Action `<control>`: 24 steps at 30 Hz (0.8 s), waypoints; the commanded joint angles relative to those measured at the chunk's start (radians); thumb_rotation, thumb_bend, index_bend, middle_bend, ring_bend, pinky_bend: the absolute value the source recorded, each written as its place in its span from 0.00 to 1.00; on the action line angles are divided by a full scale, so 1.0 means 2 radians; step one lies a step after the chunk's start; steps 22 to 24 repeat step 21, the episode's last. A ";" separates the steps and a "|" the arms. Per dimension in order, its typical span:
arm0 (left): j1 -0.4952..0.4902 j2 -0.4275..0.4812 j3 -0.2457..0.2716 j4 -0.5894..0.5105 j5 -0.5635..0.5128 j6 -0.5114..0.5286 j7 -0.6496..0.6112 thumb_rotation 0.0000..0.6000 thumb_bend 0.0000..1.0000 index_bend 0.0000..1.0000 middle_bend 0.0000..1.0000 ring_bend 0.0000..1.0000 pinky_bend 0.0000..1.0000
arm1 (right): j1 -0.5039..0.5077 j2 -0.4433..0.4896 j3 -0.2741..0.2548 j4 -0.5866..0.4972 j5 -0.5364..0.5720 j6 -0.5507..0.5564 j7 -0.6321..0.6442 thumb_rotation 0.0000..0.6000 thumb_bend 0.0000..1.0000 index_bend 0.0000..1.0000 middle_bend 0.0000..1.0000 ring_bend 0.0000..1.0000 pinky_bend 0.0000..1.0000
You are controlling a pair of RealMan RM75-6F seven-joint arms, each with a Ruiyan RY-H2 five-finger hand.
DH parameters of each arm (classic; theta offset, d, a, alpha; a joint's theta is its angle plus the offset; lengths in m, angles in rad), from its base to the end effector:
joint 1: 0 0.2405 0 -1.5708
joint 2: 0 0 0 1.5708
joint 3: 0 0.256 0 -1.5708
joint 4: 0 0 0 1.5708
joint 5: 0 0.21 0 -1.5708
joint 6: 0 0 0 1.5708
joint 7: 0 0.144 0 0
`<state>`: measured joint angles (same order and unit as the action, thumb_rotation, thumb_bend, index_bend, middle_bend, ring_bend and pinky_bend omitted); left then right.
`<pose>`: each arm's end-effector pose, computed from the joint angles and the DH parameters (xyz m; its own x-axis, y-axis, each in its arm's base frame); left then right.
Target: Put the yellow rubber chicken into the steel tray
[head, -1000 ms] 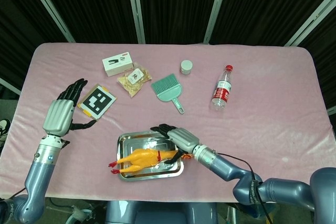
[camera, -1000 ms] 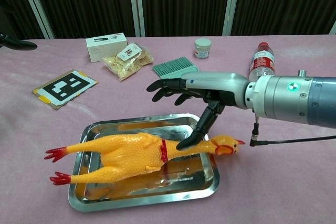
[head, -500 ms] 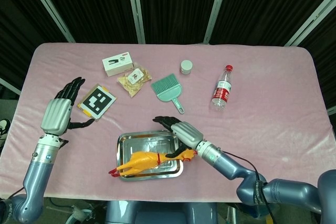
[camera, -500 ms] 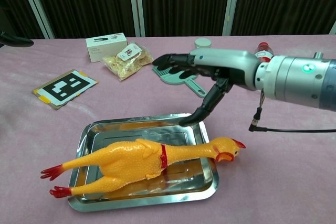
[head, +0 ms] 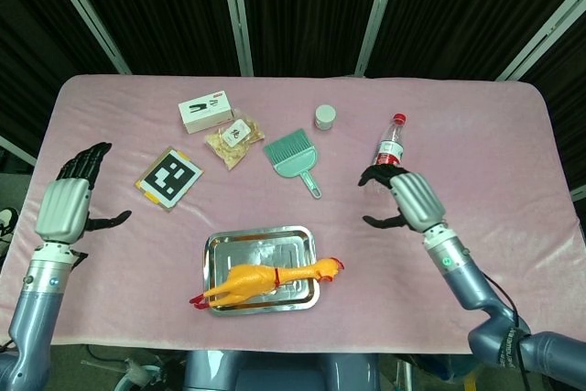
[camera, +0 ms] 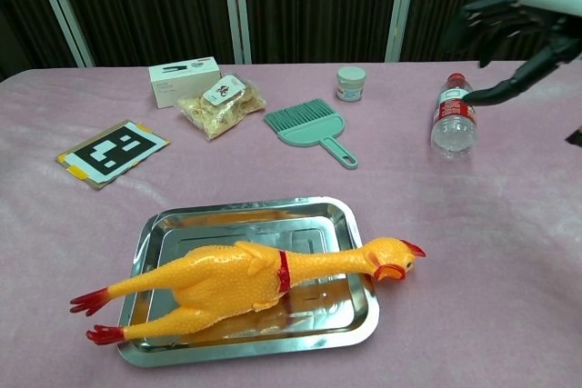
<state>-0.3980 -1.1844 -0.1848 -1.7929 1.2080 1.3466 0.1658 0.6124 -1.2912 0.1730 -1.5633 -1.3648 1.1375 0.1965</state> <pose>-0.2230 0.2829 0.1326 0.2581 -0.0178 0.9659 0.9628 -0.0779 -0.2587 -0.1799 -0.3373 0.0844 0.1186 -0.1661 0.9789 -0.9338 -0.3537 0.0531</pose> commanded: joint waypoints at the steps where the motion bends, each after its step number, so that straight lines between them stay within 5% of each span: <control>1: 0.009 0.009 0.008 0.005 0.001 -0.001 -0.009 1.00 0.00 0.06 0.06 0.07 0.11 | -0.039 0.017 -0.006 0.019 0.012 0.050 -0.048 1.00 0.19 0.38 0.33 0.25 0.29; 7: 0.039 0.012 0.031 0.024 0.037 0.027 -0.027 1.00 0.00 0.07 0.06 0.07 0.11 | -0.096 0.035 -0.027 0.030 0.019 0.103 -0.079 1.00 0.19 0.28 0.31 0.16 0.18; 24: 0.114 0.009 0.090 0.026 0.120 0.104 -0.050 1.00 0.00 0.07 0.06 0.07 0.11 | -0.218 0.041 -0.059 0.025 0.007 0.221 -0.057 1.00 0.19 0.26 0.31 0.15 0.17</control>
